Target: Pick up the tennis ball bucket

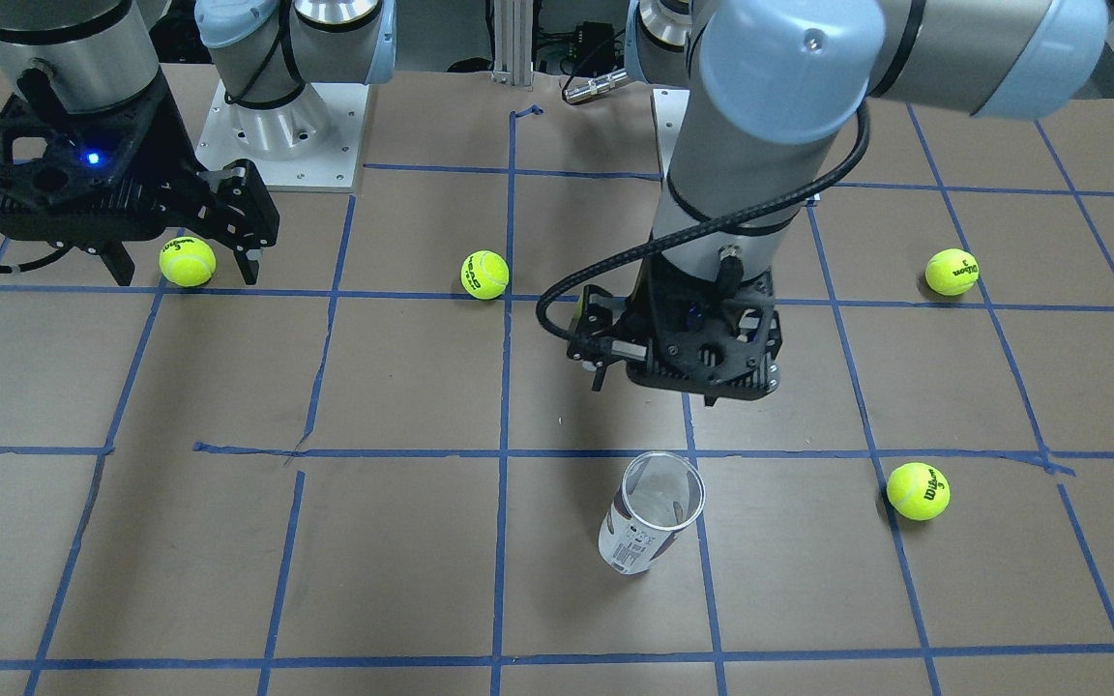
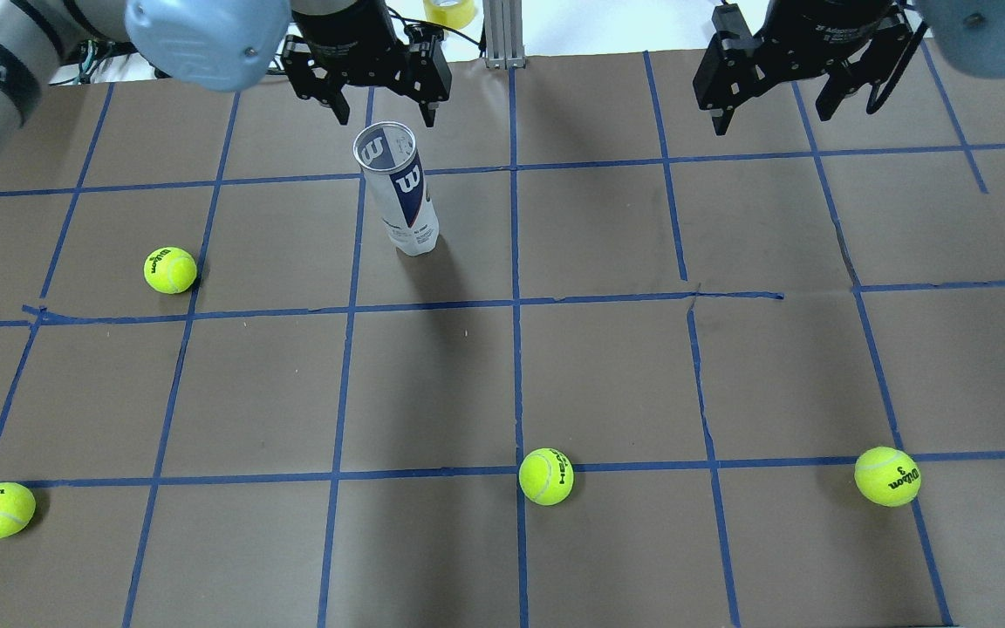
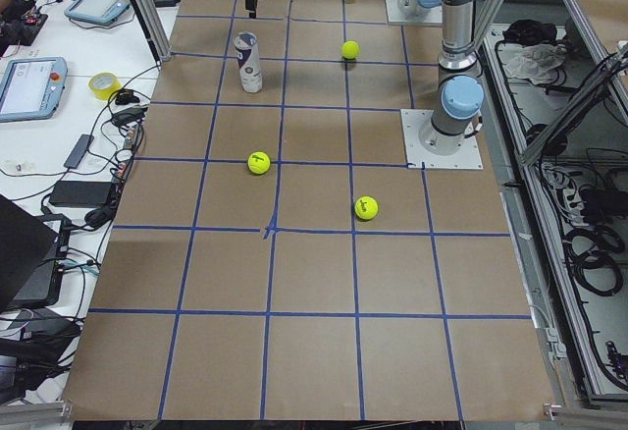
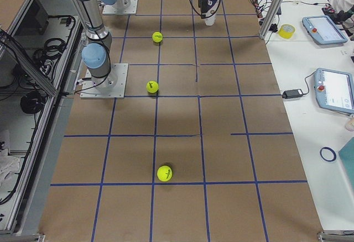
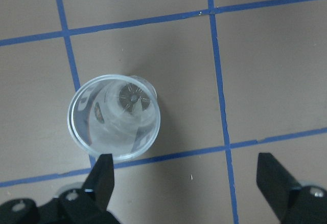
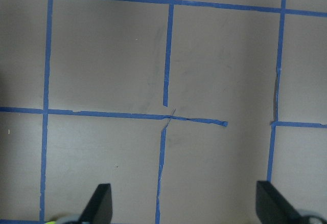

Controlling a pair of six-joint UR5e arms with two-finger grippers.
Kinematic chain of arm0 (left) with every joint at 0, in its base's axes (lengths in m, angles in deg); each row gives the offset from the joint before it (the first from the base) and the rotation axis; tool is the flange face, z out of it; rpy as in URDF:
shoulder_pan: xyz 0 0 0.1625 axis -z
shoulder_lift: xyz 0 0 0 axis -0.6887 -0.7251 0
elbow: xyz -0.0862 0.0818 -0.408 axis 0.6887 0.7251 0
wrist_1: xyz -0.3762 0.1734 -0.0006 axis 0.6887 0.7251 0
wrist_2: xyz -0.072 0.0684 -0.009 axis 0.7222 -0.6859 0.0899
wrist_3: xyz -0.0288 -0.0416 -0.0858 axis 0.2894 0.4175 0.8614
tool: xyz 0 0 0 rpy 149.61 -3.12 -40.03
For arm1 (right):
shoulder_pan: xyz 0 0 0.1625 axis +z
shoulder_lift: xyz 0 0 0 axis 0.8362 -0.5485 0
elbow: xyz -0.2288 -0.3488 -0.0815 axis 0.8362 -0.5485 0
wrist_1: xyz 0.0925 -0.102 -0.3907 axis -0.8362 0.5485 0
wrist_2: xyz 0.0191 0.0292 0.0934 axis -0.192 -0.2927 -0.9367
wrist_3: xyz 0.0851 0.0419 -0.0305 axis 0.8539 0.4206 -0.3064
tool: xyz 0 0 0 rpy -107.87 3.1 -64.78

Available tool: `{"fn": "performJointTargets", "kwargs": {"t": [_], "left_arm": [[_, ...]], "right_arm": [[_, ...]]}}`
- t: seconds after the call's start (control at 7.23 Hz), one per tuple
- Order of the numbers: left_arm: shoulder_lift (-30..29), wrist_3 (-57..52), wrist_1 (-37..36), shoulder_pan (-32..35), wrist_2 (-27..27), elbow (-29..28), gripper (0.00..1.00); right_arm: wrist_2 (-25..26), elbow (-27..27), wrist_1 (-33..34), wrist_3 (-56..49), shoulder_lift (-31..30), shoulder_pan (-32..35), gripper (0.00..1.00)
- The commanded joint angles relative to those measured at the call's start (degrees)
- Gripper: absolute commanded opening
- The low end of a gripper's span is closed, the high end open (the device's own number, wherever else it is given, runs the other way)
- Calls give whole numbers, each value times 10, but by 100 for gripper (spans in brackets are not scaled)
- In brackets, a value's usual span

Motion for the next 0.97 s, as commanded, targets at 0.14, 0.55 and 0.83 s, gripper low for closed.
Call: {"fn": "performJointTargets", "kwargs": {"t": [0.14,0.55,0.83], "left_arm": [[70,-13,105,-81,-34,20,100],[122,-43,50,-142,-31,108,100],[144,-43,26,-137,3,142,100]], "right_arm": [[0,3,-3,4,2,-1,100],[0,5,-5,-1,3,-2,100],[-3,5,-4,-1,4,-5,100]]}}
